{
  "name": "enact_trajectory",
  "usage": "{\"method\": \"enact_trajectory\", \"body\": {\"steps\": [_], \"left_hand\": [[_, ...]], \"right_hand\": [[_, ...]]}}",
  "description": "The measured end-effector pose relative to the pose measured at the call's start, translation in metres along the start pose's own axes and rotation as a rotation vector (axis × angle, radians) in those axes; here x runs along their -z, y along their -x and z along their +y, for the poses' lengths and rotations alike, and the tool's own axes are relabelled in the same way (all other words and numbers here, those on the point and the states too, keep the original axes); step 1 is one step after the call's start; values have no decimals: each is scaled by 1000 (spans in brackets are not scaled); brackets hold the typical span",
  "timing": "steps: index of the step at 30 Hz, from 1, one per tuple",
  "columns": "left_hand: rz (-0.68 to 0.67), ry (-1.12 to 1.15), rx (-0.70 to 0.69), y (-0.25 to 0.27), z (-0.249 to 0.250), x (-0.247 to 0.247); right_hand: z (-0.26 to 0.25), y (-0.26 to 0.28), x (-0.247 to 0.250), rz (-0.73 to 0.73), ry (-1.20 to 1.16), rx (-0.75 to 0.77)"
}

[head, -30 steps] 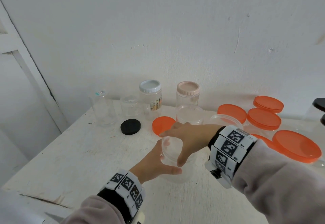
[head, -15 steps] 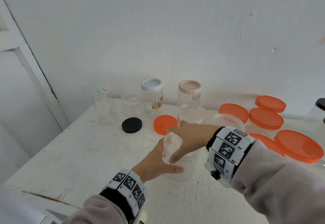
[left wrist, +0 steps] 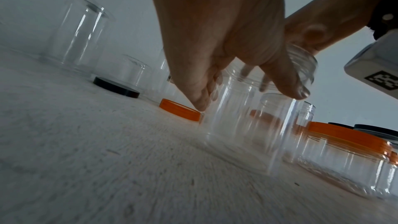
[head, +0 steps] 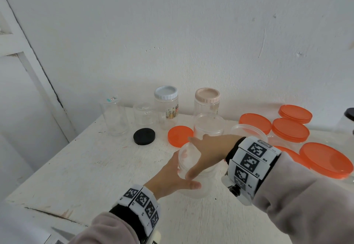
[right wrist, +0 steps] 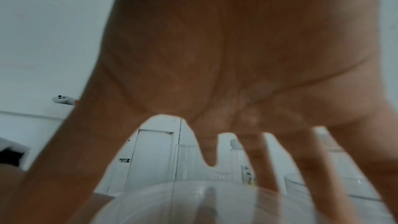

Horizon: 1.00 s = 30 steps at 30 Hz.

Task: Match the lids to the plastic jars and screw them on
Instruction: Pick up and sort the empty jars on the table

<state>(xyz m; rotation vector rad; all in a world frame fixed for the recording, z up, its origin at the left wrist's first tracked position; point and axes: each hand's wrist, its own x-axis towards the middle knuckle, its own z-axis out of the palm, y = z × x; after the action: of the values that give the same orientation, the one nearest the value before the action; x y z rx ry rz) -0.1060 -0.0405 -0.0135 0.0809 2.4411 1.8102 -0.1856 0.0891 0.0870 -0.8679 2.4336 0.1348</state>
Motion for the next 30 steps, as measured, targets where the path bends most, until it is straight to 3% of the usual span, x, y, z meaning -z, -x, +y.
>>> {"method": "enact_trajectory", "body": {"steps": [6, 14, 21, 30], "left_hand": [[-8, 9, -22, 2, 0, 0], [-28, 26, -41, 3, 5, 0], [-29, 31, -49, 3, 6, 0], [-43, 57, -70, 2, 5, -1]], "right_hand": [[-4, 2, 7, 14, 39, 120], [3, 3, 6, 51, 41, -23], [-3, 0, 7, 21, 25, 139], [3, -4, 1, 98, 18, 66]]}}
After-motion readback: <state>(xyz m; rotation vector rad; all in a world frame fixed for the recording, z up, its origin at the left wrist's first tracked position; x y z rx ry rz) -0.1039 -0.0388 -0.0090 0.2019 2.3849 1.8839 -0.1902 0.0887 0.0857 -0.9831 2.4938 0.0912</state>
